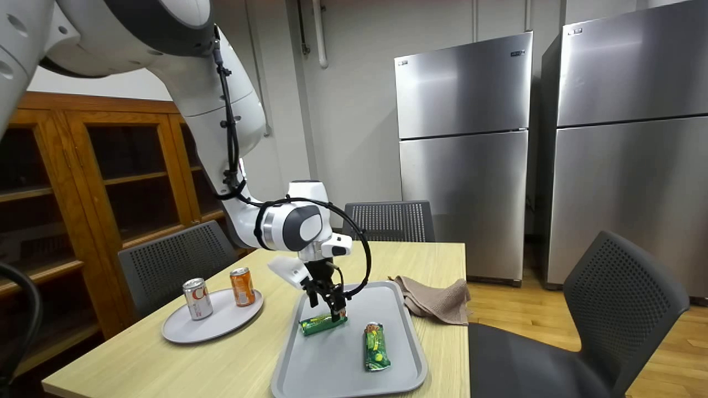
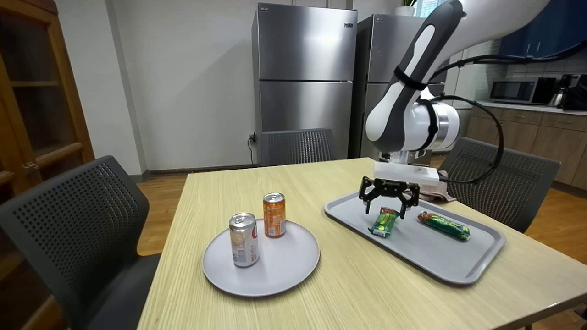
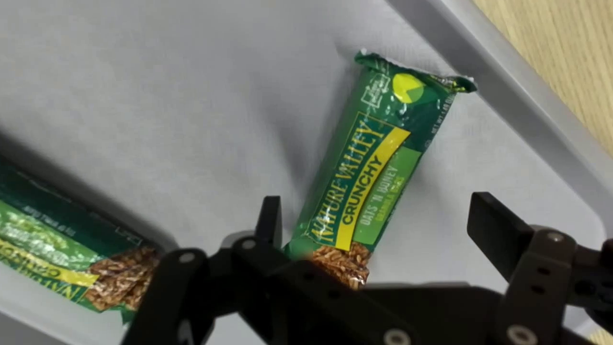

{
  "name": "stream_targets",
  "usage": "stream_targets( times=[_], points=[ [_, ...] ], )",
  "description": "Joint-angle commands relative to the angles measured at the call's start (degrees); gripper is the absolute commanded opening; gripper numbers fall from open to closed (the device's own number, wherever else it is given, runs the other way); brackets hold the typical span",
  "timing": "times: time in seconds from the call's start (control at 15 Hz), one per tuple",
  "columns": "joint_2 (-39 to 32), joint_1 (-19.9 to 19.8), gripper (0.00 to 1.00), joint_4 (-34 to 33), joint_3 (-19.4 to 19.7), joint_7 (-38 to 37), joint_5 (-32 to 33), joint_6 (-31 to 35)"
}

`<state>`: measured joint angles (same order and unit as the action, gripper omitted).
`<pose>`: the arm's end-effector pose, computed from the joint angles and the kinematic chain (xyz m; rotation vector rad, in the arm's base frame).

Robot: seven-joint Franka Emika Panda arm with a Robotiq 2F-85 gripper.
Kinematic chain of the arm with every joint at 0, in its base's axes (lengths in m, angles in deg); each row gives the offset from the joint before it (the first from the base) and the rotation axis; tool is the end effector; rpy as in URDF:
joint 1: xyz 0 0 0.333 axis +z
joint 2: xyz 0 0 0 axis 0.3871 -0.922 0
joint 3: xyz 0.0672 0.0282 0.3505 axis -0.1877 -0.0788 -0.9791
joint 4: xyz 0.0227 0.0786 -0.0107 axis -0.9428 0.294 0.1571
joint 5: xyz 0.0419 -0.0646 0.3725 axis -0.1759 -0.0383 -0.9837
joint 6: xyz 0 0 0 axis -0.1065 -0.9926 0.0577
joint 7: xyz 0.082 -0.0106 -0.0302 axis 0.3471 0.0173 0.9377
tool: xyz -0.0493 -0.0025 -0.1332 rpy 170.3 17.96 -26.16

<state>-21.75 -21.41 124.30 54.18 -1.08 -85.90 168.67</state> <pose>0.5911 -0.0276 0.1464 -3.0401 0.7169 -0.0847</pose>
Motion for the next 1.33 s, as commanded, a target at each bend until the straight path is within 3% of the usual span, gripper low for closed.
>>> stream_targets(
  times=[0.0, 0.4, 0.47, 0.53, 1.0, 1.27],
  points=[
    [-1.7, 1.5, 1.00, -2.9, 1.1, -1.4, -0.7, -1.8],
    [-2.8, 1.7, 1.00, -3.6, 1.0, -1.2, -0.6, -2.1],
    [-2.8, 1.7, 0.75, -3.6, 0.9, -1.1, -0.6, -2.0],
    [-2.8, 1.7, 0.74, -3.6, 0.9, -1.0, -0.6, -1.9],
    [-2.0, 1.7, 0.18, -3.0, 0.8, -0.5, -0.5, -1.8],
    [-0.2, 1.9, 0.16, -1.7, 0.9, 0.1, -0.1, -1.4]
  ],
)
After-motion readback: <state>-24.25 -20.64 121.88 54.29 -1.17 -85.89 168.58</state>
